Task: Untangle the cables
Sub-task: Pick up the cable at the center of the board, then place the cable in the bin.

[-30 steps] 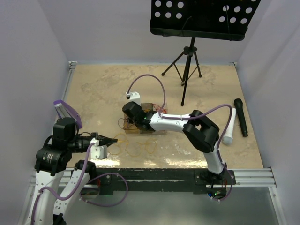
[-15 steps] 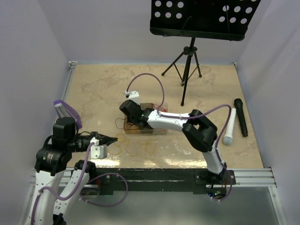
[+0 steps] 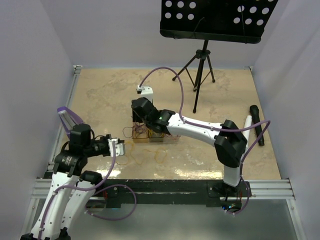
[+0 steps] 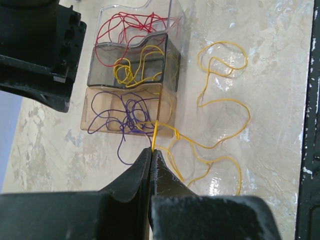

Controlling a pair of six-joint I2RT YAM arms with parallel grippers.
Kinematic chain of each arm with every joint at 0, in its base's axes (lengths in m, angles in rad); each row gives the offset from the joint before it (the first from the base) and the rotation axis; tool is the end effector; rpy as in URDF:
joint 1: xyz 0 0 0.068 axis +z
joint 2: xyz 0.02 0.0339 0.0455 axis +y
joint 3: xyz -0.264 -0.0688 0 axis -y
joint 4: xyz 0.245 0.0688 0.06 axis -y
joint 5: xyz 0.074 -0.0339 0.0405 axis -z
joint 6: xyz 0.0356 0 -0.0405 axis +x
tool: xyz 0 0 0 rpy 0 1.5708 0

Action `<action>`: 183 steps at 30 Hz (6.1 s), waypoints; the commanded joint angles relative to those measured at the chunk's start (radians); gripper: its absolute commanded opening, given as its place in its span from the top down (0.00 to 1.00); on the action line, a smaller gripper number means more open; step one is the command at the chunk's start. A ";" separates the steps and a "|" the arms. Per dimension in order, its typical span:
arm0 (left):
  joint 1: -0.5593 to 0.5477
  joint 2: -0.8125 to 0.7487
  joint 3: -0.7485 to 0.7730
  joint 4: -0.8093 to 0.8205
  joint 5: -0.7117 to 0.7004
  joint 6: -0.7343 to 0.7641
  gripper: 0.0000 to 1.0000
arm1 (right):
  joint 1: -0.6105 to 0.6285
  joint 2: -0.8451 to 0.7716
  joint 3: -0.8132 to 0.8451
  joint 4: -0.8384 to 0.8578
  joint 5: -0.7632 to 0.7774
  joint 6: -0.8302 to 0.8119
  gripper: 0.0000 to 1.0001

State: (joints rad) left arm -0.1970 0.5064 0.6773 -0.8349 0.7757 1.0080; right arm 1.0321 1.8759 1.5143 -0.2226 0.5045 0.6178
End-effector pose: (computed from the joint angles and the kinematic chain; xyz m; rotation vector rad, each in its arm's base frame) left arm 0.0919 -0.0438 0.2811 1.4663 1.4270 -0.3676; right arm 0.2392 0.3666 0.2768 -0.1463 2.1025 0.4593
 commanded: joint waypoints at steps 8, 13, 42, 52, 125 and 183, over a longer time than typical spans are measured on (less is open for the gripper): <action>0.004 0.055 0.151 0.467 0.177 -0.461 1.00 | -0.017 -0.245 -0.080 -0.007 0.086 0.051 0.50; 0.004 0.052 0.217 0.818 0.067 -0.747 1.00 | -0.058 -0.426 -0.129 -0.044 0.175 0.082 0.49; 0.002 0.423 0.476 1.292 0.183 -1.137 1.00 | -0.136 -0.672 -0.376 -0.029 0.203 0.140 0.52; -0.004 0.507 0.455 1.260 0.148 -1.014 1.00 | -0.141 -0.698 -0.401 -0.035 0.210 0.152 0.53; -0.205 0.698 0.357 0.923 -0.229 -0.675 1.00 | -0.208 -0.727 -0.433 0.005 0.169 0.129 0.55; -0.106 0.580 0.524 0.356 -0.250 -0.709 0.00 | -0.078 -0.692 -0.436 -0.003 0.084 0.098 0.48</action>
State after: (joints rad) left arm -0.5339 1.1557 1.1179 -0.3840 0.3923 0.3317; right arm 0.8368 1.1610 1.0641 -0.2687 0.6003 0.7284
